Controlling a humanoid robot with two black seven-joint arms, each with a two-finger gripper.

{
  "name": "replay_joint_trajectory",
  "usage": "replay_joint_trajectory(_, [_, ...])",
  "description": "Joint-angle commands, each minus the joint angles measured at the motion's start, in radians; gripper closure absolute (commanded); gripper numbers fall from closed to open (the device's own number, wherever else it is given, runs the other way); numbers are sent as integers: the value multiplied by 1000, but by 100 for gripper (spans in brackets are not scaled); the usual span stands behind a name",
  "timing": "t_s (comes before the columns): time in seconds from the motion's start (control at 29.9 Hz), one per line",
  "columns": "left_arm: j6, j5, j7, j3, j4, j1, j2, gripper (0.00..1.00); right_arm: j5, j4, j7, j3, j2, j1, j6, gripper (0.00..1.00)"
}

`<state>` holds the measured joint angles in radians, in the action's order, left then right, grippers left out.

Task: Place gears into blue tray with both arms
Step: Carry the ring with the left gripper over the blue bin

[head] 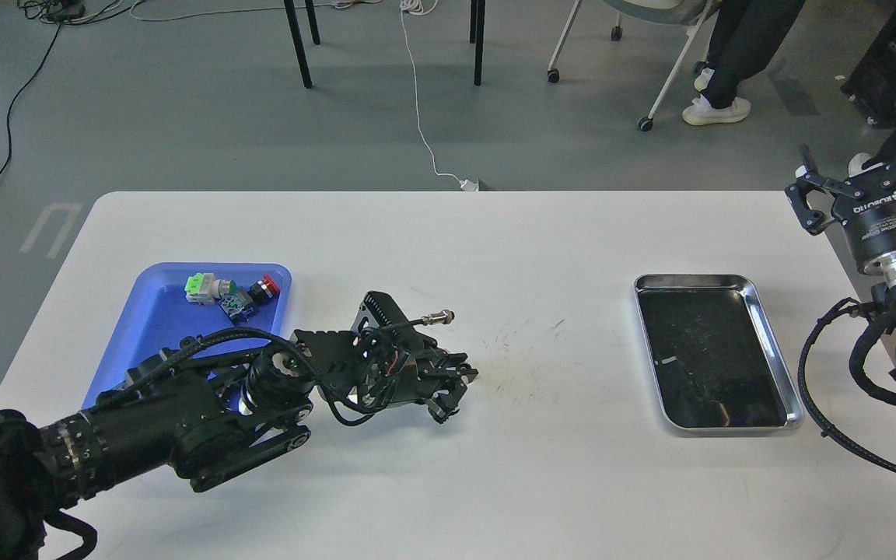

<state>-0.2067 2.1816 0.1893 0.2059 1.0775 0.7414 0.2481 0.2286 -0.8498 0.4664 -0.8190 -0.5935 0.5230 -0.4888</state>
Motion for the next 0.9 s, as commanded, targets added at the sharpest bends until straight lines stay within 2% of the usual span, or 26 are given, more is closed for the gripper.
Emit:
replay_joint_trajectory(0.0, [15, 0, 2, 58, 117, 13, 106, 85, 0, -2, 0, 0, -2, 0, 0, 1])
replay_joint_trajectory(0.1, [13, -51, 4, 113, 222, 15, 245, 85, 0, -5, 0, 0, 0, 0, 0, 1])
replay_joint_trajectory(0.2, [16, -144, 13, 115, 255, 13, 415, 85, 0, -5, 0, -2, 0, 2, 0, 1])
replay_joint_trajectory(0.27, [26, -161, 41, 112, 254, 6, 508, 85, 0, -5, 0, -2, -2, 3, 0, 1])
replay_joint_trajectory(0.33, [45, -164, 87, 106, 240, -7, 577, 85, 0, -5, 0, 0, -2, 3, 0, 1])
replay_joint_trajectory(0.4, [62, -169, 102, 99, 220, -43, 603, 85, 0, -5, 0, 0, -2, 5, 0, 1])
replay_joint_trajectory(0.5, [73, -166, 102, 98, 196, -85, 609, 85, -2, -5, 0, 0, 0, 6, 0, 1])
replay_joint_trajectory(0.74, [79, -158, 99, 79, 118, -102, 599, 83, -2, -14, -2, -2, -2, 15, 0, 1])
replay_joint_trajectory(0.87, [82, -158, 99, 63, 111, -103, 600, 82, -2, -14, -2, -2, -2, 15, 0, 1])
